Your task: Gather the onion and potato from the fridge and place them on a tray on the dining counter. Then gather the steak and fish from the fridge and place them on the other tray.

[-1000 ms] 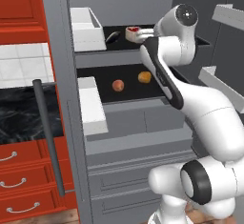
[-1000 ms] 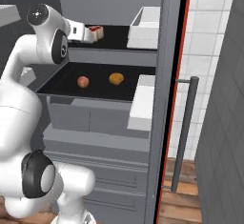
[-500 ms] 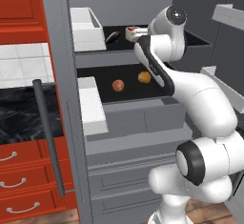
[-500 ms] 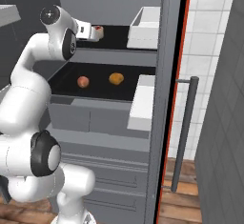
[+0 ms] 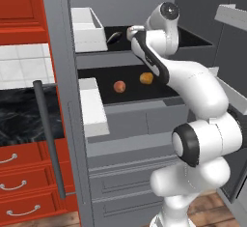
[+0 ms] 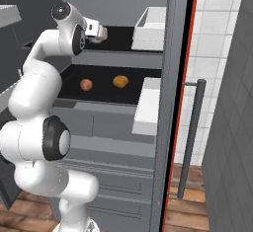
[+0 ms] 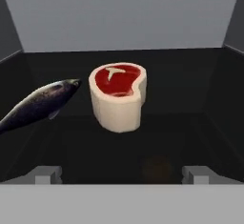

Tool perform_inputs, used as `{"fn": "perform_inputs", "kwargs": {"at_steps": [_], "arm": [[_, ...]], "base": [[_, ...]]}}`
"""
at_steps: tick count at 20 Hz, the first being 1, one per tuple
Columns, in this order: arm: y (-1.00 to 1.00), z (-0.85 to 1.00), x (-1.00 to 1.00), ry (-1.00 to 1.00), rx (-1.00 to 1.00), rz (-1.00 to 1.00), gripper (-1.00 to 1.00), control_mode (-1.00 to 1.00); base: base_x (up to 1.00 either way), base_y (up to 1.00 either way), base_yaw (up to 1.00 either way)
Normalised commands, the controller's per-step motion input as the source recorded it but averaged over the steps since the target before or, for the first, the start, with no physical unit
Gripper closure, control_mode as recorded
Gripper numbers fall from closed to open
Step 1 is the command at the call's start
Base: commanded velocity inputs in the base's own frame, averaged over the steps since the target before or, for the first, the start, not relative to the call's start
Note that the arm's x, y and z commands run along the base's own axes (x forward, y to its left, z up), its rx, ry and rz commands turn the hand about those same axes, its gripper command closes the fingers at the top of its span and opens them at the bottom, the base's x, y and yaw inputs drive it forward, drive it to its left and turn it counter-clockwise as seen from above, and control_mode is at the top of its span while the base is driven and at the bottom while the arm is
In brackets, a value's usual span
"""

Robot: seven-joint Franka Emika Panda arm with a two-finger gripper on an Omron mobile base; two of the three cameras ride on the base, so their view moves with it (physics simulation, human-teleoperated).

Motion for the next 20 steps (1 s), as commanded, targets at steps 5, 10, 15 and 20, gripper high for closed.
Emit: {"fn": "perform_inputs", "kwargs": {"at_steps": [5,10,15,20], "arm": [[0.01,0.00,0.39,0.03,0.00,0.00,-1.00,-1.00],[0.09,-0.05,0.39,0.02,0.00,0.00,-1.00,-1.00],[0.09,-0.12,0.30,0.00,-0.01,0.00,-1.00,-1.00],[0.01,-0.06,0.16,0.00,0.00,0.00,-1.00,-1.00]], "base": [[0.00,0.00,0.00],[0.00,0.00,0.00],[0.00,0.00,0.00],[0.00,0.00,0.00]]}}
